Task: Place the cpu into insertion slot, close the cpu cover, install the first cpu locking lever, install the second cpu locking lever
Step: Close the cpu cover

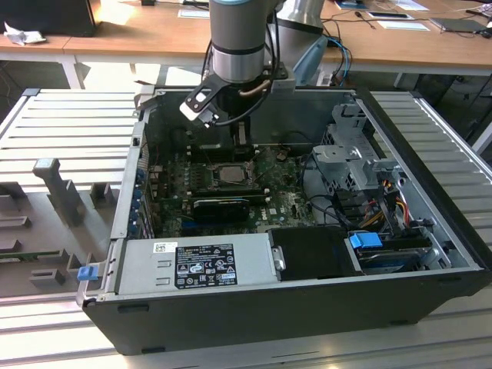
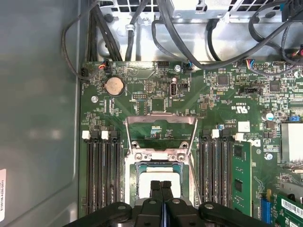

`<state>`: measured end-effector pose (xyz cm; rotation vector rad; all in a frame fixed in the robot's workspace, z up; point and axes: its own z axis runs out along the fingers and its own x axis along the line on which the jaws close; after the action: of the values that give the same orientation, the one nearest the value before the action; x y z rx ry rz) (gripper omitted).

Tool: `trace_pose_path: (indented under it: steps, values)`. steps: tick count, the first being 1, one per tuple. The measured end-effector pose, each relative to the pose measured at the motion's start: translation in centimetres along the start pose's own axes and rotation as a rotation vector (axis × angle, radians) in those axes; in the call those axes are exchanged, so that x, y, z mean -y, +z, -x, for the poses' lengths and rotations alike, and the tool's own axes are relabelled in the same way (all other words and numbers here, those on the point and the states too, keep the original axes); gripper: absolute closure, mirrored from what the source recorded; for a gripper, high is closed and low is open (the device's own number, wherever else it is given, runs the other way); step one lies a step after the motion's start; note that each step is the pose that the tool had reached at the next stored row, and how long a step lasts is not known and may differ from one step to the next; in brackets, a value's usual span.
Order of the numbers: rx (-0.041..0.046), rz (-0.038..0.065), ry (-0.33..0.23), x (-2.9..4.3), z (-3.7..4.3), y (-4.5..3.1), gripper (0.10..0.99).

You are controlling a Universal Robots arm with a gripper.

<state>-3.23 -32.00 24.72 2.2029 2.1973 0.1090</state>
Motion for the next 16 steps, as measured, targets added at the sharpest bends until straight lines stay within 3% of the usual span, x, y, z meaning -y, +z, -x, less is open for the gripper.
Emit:
trace_pose_path:
  steps: [8,16]
  values:
    - [0.0002,0.0,0.0,-0.02,-0.01,-0.11,0.98]
    - [0.0002,-0.001,0.0,-0.58,-0.01,-0.08,0.98]
